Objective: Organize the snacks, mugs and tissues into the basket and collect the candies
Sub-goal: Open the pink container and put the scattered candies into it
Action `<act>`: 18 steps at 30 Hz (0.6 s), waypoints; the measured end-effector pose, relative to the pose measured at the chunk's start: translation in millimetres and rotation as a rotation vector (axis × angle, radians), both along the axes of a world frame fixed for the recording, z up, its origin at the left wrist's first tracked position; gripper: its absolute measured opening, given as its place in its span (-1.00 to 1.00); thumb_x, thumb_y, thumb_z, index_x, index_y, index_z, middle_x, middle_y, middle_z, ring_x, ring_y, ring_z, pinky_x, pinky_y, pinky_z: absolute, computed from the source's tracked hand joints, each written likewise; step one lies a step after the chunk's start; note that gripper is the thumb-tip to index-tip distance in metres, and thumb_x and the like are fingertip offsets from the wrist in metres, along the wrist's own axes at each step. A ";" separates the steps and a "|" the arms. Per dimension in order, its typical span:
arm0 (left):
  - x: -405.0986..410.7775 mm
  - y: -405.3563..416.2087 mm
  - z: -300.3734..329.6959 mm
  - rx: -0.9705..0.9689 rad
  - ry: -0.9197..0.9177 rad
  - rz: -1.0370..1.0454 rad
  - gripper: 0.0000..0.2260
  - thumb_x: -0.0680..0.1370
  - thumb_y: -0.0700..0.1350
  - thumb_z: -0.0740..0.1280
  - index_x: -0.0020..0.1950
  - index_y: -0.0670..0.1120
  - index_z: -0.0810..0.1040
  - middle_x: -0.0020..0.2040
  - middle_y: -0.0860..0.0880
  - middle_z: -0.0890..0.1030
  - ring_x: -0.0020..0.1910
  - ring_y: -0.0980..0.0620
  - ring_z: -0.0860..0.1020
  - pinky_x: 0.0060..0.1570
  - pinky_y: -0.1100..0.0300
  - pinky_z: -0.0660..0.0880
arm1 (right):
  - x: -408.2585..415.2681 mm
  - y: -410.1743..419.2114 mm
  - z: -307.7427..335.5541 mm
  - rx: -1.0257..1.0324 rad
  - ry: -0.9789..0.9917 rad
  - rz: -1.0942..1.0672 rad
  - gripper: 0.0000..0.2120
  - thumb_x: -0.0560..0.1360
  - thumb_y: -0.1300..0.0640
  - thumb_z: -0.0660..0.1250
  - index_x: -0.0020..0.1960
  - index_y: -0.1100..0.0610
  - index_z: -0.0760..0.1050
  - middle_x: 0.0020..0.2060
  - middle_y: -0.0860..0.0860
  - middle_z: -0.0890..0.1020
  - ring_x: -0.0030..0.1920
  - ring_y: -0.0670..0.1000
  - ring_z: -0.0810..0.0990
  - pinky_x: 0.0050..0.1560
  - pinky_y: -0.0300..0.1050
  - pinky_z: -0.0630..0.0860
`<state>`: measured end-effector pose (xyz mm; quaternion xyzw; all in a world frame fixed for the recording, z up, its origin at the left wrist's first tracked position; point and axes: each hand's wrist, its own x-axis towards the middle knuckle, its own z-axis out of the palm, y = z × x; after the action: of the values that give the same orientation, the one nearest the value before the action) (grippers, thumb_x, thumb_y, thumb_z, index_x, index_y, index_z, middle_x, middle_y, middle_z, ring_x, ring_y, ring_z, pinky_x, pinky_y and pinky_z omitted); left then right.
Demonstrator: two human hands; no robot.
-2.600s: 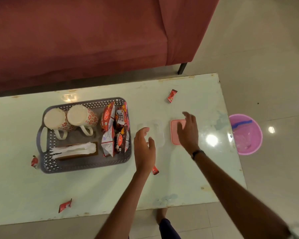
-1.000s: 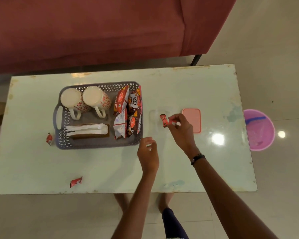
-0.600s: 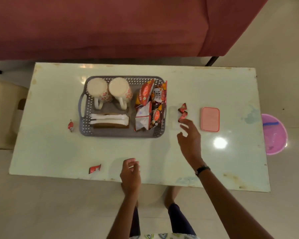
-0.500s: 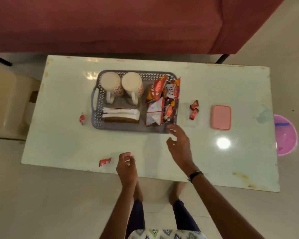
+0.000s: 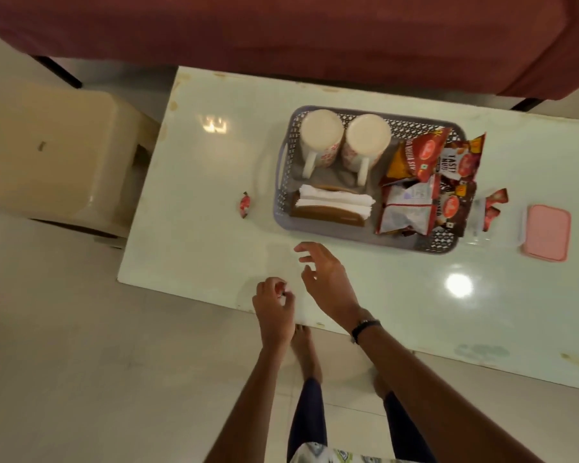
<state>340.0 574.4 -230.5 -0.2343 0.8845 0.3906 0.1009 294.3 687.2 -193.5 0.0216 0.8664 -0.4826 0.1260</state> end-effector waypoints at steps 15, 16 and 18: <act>-79.3 -109.5 36.2 0.034 0.224 0.287 -0.85 0.47 -0.31 0.26 -0.03 -0.23 0.58 -0.15 -0.05 0.59 -0.17 0.04 0.51 -0.20 0.59 0.34 | -92.9 -115.9 -51.8 0.626 0.295 0.459 -0.65 0.35 0.49 0.05 -0.05 0.33 0.55 0.00 0.27 0.58 0.06 0.27 0.55 -0.26 0.03 0.64; -77.9 -104.6 38.0 0.044 0.215 0.279 -0.85 0.47 -0.32 0.27 -0.02 -0.22 0.59 -0.14 -0.05 0.60 -0.17 0.05 0.51 -0.19 0.59 0.35 | -78.9 -106.7 -54.4 0.609 0.311 0.463 -0.69 0.28 0.47 0.08 -0.20 0.29 0.57 -0.16 0.21 0.61 -0.11 0.21 0.60 -0.46 -0.05 0.60; -72.8 -89.5 42.2 0.078 0.187 0.267 -0.84 0.47 -0.33 0.27 -0.01 -0.22 0.59 -0.10 -0.06 0.62 -0.13 0.06 0.52 -0.15 0.54 0.37 | -44.8 -83.4 -55.2 0.506 0.293 0.453 -0.72 0.26 0.46 0.15 -0.20 0.24 0.58 -0.19 0.17 0.62 -0.21 0.18 0.61 -0.52 -0.08 0.56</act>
<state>267.2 484.9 -188.3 -0.3085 0.8352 0.4545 -0.0259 249.5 603.8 -248.7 -0.2093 0.9501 -0.2108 0.0949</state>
